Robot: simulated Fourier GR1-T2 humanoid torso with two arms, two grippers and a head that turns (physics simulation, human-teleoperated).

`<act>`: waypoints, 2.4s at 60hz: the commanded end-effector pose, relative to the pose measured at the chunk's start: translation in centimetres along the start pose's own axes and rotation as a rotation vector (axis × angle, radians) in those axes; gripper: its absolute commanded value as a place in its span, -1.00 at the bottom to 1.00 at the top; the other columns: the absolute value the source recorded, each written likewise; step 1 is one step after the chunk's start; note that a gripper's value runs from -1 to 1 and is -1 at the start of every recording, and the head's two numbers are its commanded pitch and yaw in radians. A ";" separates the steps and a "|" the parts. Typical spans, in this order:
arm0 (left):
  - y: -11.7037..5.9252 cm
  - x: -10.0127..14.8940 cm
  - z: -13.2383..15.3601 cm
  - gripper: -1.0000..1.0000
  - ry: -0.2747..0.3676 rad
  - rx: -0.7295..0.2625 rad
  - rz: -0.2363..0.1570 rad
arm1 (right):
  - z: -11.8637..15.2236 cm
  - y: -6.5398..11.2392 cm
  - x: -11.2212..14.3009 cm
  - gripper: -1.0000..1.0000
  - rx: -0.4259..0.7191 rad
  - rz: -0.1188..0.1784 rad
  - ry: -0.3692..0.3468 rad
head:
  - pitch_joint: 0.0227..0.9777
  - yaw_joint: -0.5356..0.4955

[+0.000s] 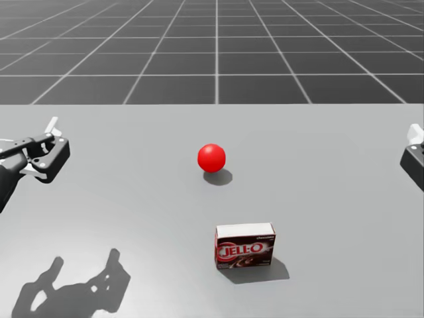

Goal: Watch the red light. When it turns green, pick up the object.

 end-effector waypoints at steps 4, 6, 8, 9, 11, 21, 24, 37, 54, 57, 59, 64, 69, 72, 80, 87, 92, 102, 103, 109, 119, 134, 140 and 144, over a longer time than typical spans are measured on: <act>0.0 0.0 0.0 -1.00 0.000 -0.001 0.002 | 0.0 0.0 0.0 -1.00 -0.002 0.006 -0.002 | 0.24 0.06; 0.0 0.0 0.0 -1.00 0.000 -0.001 0.002 | 0.0 0.0 0.0 -1.00 -0.001 0.005 -0.002 | 0.24 0.06; 0.0 0.0 0.0 -1.00 0.000 -0.001 0.002 | 0.0 0.0 0.0 -1.00 -0.001 0.006 -0.002 | 0.24 0.06; 0.0 0.0 0.0 -1.00 0.000 -0.001 0.002 | 0.0 0.0 0.0 -1.00 -0.001 0.006 -0.002 | 0.24 0.06; 0.0 0.0 0.0 -1.00 0.000 -0.001 0.002 | 0.0 0.0 0.0 -1.00 -0.001 0.005 -0.002 | 0.24 0.06; -0.1 0.1 0.0 -1.00 0.000 -0.001 0.002 | 0.0 0.0 0.0 -1.00 -0.002 0.006 -0.001 | 0.25 0.06; -0.1 0.1 0.0 -1.00 0.000 -0.001 0.002 | 0.0 0.0 0.0 -1.00 -0.001 0.005 -0.001 | 0.24 0.06; -0.1 0.1 0.0 -1.00 0.000 -0.001 0.002 | 0.0 0.0 0.1 -1.00 -0.003 0.004 -0.002 | 0.24 0.06; -0.1 0.1 0.0 -1.00 0.000 -0.001 0.002 | 0.0 0.0 0.1 -1.00 -0.001 0.005 -0.001 | 0.24 0.06; -0.1 0.1 0.0 -1.00 0.000 -0.001 0.002 | 0.0 0.0 0.1 -1.00 -0.001 0.004 0.000 | 0.24 0.06; -0.1 0.1 0.0 -1.00 0.000 -0.001 0.002 | 0.0 0.0 0.1 -1.00 -0.001 0.004 0.000 | 0.24 0.06; -0.1 0.1 0.0 -1.00 0.000 -0.001 0.002 | 0.0 0.0 0.1 -1.00 -0.001 0.004 0.001 | 0.24 0.06; -0.1 0.1 0.0 -1.00 0.000 -0.001 0.002 | 0.0 0.0 0.1 -1.00 -0.001 0.005 0.000 | 0.24 0.06; -0.1 0.1 0.0 -1.00 0.000 -0.001 0.002 | 0.0 0.0 0.1 -1.00 -0.002 0.004 0.000 | 0.24 0.06; -0.1 0.1 0.0 -1.00 0.000 -0.001 0.002 | 0.0 0.0 0.1 -1.00 -0.002 0.004 0.000 | 0.24 0.06; -0.1 0.1 0.0 -1.00 0.000 -0.001 0.002 | 0.0 0.0 0.1 -1.00 -0.003 0.003 0.001 | 0.24 0.06; -0.1 0.1 0.0 -1.00 0.000 -0.001 0.002 | 0.0 0.0 0.1 -1.00 -0.003 0.004 0.001 | 0.24 0.06; -0.2 0.0 0.0 -1.00 0.006 -0.004 0.000 | 0.0 0.0 0.1 -1.00 -0.001 0.003 0.002 | 0.24 0.06; -0.2 0.0 0.0 -1.00 0.006 -0.004 0.000 | 0.0 0.0 0.1 -1.00 -0.001 0.003 0.003 | 0.24 0.06; -0.2 0.1 0.1 -1.00 0.006 -0.005 0.001 | 0.0 0.0 0.1 -1.00 -0.002 0.003 0.003 | 0.24 0.06; -0.2 0.1 0.0 -1.00 0.006 -0.005 0.001 | 0.0 0.0 0.1 -1.00 -0.002 0.002 0.003 | 0.33 0.05; -0.2 0.0 0.0 -1.00 0.005 -0.007 -0.003 | 0.0 0.1 -0.1 -1.00 0.001 0.006 0.007 | 0.59 -0.01; -0.3 0.1 0.0 -1.00 0.005 -0.008 -0.004 | 0.0 0.2 -0.1 -1.00 0.004 0.006 0.011 | 0.66 -0.03; -0.3 0.1 0.0 -1.00 0.004 -0.009 -0.004 | -0.1 0.3 -0.1 -1.00 0.005 0.004 0.014 | 0.70 -0.05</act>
